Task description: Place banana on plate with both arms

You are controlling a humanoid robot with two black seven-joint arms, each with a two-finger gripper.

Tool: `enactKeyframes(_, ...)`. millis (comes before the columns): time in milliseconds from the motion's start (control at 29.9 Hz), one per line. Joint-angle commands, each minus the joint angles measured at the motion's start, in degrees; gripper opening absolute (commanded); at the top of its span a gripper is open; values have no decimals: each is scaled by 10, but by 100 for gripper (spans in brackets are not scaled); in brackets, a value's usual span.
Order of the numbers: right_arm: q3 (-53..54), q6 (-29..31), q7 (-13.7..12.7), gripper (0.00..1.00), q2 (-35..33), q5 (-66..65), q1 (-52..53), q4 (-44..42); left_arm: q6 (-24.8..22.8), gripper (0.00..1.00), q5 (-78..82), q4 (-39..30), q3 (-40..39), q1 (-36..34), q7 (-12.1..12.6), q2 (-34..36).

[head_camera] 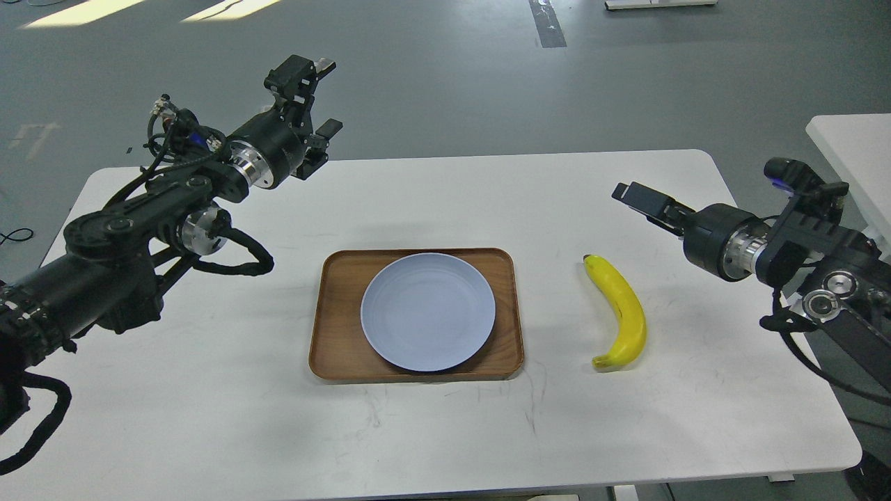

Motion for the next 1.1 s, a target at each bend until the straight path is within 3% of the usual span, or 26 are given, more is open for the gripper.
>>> enactKeyframes(0,-32,21,1,95,-32,-56,11,6,-45,98,-13,0,-31,15,42,0)
enactKeyframes(301,-145,32,-1,94,15,-122,23,-16,-66,98,-22,0,-33,42,38,11)
enactKeyframes(535,-160,33,-4,92,34,-134,22,-51,-68,98,-21,0,-33,46,37,26)
enactKeyframes(635,-170,34,-4,81,34,-134,21,-55,-67,98,-20,0,-32,49,37,28)
enactKeyframes(669,-177,34,-4,67,34,-134,22,-55,-67,98,-20,0,-32,52,37,28)
enactKeyframes(702,-180,34,-4,60,34,-135,22,-54,-67,98,-20,0,-32,52,37,28)
enactKeyframes(736,-183,36,-4,43,34,-135,22,-53,-66,98,-19,0,-32,55,37,28)
enactKeyframes(769,-185,39,-4,38,34,-135,22,-53,-65,98,-19,0,-32,56,37,27)
enactKeyframes(903,-187,46,-5,32,34,-135,19,-54,-64,98,-19,0,-31,57,37,27)
enactKeyframes(970,-188,47,-6,22,34,-135,18,-53,-63,98,-19,0,-31,58,37,28)
enactKeyframes(1070,-188,52,-19,21,35,-135,18,-52,-63,98,-17,0,-31,61,37,28)
